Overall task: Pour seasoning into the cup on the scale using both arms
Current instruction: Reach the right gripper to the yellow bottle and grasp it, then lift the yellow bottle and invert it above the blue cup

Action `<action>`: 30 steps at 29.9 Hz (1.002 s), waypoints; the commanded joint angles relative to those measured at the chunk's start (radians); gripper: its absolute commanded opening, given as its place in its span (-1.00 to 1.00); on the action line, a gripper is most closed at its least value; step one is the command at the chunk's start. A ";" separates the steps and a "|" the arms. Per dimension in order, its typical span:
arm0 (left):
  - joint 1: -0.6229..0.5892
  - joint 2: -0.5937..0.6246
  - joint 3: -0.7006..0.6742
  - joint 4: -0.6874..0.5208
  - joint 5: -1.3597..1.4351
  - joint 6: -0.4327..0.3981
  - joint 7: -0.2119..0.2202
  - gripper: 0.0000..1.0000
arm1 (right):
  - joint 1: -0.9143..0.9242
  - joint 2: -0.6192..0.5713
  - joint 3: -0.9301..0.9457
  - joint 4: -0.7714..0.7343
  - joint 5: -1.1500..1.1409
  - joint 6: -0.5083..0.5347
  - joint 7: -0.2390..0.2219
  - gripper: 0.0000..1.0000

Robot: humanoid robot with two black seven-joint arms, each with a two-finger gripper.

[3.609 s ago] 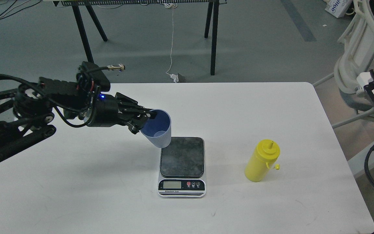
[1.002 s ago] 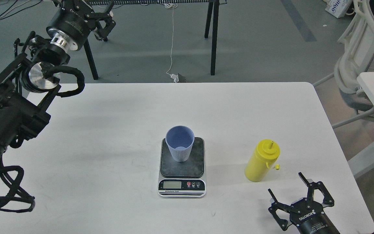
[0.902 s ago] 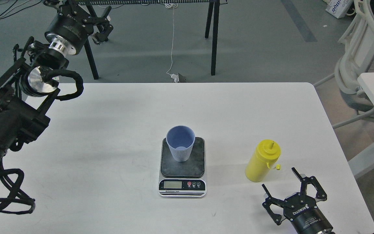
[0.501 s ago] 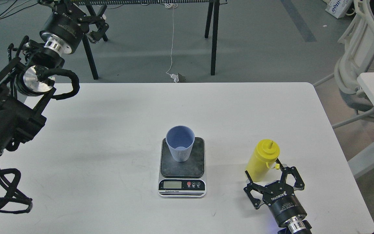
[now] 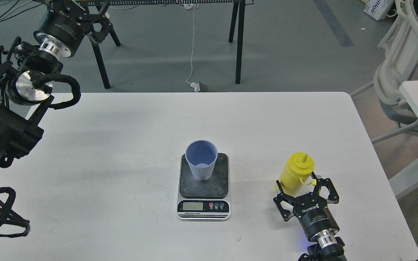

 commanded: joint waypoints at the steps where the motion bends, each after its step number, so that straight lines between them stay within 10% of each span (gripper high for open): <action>1: 0.000 -0.001 0.002 0.000 0.000 0.000 0.000 0.99 | 0.033 0.011 0.004 -0.007 0.000 0.000 0.007 0.81; 11: -0.002 0.007 -0.003 0.000 -0.001 0.000 -0.001 0.99 | 0.101 0.023 -0.001 -0.038 0.000 0.000 0.007 -0.05; 30: -0.008 0.034 -0.040 -0.014 -0.037 0.008 -0.003 0.99 | 0.643 -0.365 -0.013 0.062 -0.346 0.000 0.007 -0.33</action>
